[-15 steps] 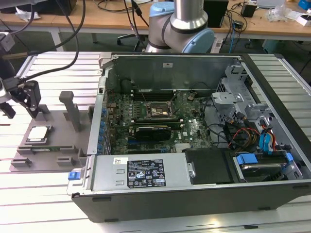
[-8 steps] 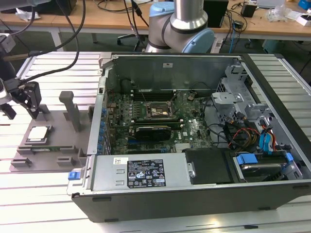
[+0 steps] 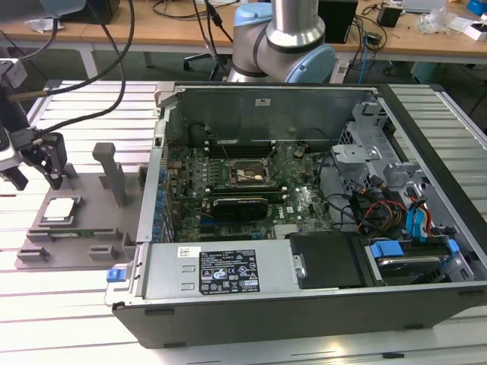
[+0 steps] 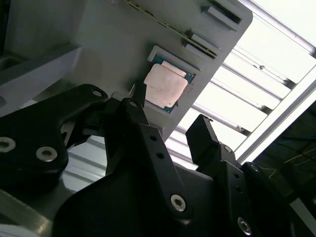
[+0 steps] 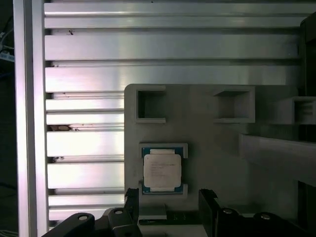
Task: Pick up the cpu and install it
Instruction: 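Pick up the cpu and move it towards the insertion slot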
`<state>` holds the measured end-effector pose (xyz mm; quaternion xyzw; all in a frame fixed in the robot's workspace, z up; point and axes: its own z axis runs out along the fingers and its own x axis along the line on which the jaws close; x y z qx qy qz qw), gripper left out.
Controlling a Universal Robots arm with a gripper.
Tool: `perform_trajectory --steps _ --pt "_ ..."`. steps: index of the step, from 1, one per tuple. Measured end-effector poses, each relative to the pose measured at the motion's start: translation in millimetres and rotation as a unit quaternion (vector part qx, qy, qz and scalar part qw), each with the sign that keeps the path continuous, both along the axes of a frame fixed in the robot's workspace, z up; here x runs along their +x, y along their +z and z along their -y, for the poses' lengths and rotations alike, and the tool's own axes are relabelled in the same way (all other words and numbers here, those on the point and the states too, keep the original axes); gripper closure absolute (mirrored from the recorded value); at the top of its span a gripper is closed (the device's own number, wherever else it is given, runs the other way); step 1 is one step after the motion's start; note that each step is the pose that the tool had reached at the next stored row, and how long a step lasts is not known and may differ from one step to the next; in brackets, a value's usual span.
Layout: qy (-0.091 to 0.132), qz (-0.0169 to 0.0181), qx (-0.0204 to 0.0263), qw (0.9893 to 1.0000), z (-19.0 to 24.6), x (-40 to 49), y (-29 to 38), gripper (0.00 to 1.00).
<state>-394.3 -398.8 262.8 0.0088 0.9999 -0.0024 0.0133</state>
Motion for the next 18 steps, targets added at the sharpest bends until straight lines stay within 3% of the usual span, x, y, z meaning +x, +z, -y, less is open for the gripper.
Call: perform_trajectory --steps 8,18 --pt "0.004 0.0 -0.0039 1.0 -0.2 6.0 -13.8 0.4" --pt "0.021 0.0001 -0.004 0.9998 -1.5 5.7 -26.6 0.4"
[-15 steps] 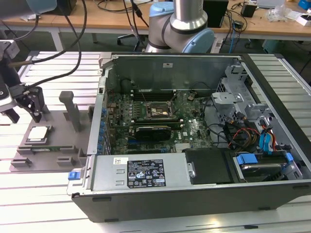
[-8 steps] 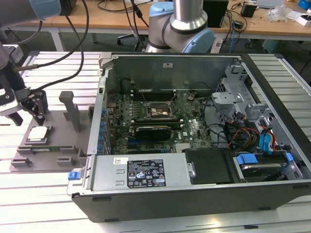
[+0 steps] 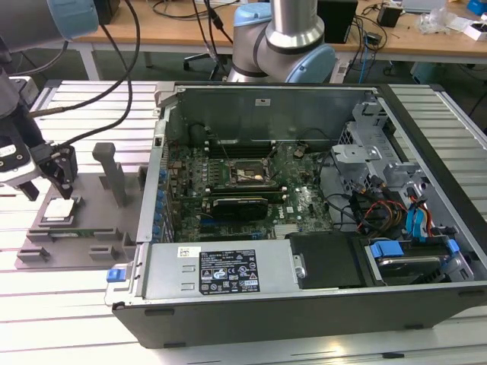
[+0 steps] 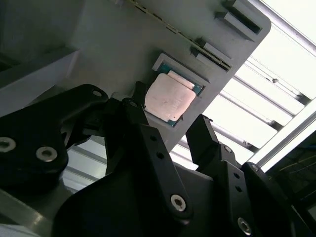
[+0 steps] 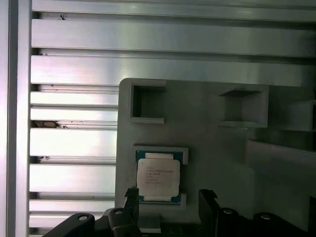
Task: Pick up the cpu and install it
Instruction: 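Pick up the cpu and move it towards the insertion slot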
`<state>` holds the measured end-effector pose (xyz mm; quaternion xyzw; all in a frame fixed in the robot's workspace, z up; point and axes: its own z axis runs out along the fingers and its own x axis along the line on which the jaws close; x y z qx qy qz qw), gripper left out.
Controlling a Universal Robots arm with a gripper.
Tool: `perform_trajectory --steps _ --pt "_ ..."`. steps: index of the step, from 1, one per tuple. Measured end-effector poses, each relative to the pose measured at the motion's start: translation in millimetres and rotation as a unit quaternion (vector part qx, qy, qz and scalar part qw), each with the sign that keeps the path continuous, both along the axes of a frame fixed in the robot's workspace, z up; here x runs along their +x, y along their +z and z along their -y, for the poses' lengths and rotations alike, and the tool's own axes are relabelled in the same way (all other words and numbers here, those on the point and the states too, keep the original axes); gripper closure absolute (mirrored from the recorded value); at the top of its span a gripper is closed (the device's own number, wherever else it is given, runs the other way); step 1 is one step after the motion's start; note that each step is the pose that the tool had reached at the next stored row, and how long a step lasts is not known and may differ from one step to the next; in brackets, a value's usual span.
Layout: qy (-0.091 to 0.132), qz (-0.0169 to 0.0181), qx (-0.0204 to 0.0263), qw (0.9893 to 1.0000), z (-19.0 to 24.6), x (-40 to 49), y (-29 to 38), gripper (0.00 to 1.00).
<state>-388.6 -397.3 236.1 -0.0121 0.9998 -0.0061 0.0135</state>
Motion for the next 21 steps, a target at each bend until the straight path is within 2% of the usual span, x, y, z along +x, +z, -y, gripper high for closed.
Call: perform_trajectory --steps 21 --pt "0.0 0.0 0.0 1.0 0.0 -1.3 -10.2 0.4"
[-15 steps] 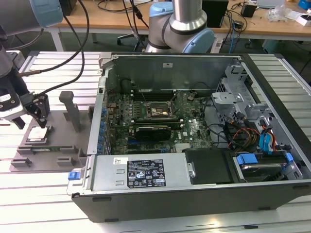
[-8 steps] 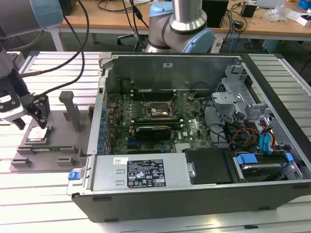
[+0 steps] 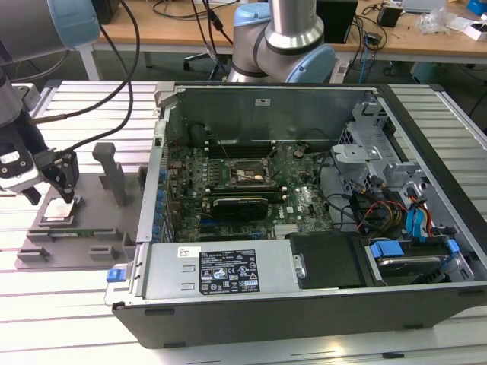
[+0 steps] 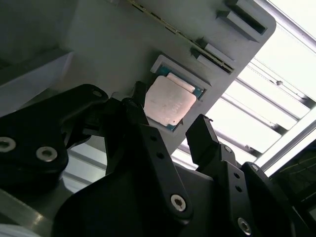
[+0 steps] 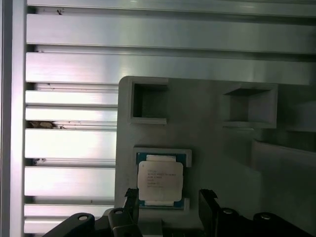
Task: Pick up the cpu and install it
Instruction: 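Pick up the cpu and move it towards the insertion slot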
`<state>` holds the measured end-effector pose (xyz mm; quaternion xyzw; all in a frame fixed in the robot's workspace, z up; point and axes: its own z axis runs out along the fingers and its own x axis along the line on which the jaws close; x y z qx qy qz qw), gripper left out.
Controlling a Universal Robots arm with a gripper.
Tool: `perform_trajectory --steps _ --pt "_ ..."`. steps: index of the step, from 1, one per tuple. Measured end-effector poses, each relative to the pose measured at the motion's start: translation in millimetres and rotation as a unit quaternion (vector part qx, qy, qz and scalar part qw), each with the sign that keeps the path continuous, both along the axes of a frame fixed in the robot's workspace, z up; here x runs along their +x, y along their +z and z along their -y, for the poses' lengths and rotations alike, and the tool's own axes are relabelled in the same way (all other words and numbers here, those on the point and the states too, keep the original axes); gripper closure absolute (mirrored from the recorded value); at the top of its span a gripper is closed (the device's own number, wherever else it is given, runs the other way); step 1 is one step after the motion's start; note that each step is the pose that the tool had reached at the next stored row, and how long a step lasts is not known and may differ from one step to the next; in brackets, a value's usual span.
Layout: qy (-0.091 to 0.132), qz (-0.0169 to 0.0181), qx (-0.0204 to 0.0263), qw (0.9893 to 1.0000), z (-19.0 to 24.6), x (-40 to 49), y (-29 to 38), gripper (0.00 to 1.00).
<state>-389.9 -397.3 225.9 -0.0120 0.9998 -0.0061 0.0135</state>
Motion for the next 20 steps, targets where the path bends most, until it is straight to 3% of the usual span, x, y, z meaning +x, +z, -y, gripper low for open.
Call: perform_trajectory --steps 20 --pt "0.0 0.0 0.0 1.0 0.0 0.0 -8.9 0.4"
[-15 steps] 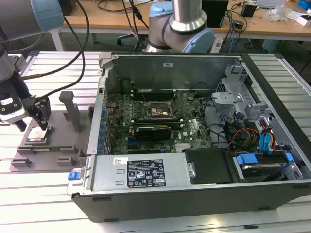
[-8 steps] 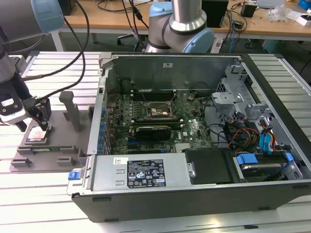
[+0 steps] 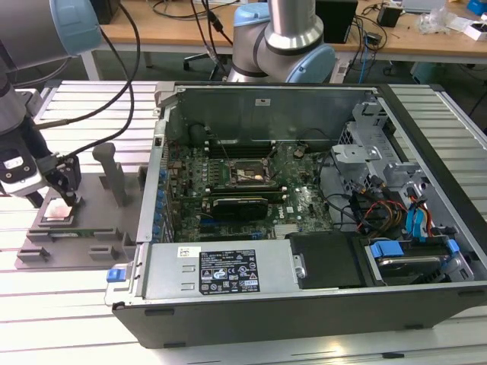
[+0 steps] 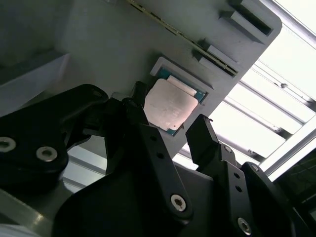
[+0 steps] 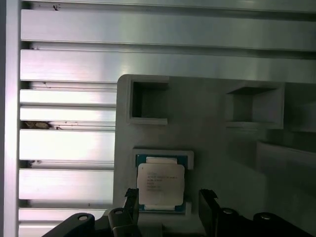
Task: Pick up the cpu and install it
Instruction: 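Pick up the cpu and move it towards the insertion slot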
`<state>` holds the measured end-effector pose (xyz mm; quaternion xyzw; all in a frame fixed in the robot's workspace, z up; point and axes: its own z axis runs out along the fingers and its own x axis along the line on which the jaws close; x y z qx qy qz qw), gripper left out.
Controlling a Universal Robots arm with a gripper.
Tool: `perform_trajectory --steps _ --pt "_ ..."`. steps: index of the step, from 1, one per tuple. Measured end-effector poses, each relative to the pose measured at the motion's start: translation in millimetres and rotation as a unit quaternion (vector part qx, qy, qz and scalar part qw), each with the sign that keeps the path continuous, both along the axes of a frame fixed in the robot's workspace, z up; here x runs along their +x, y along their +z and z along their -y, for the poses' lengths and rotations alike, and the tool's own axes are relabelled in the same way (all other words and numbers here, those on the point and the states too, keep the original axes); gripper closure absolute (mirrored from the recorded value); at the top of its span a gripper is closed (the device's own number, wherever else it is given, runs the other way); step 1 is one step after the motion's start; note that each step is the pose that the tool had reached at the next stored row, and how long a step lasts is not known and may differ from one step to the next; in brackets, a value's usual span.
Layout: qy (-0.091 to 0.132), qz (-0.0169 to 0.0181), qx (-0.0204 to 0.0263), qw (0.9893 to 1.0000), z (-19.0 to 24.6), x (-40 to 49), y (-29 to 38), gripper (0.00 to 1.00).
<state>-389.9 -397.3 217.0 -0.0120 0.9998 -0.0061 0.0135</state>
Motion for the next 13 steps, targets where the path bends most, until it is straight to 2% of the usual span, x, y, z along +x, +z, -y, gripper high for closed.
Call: perform_trajectory --steps 8,13 --pt "0.0 0.0 0.0001 1.0 0.0 0.0 -7.2 0.4" --pt "0.0 0.0 0.0 1.0 0.0 0.0 -15.5 0.4"
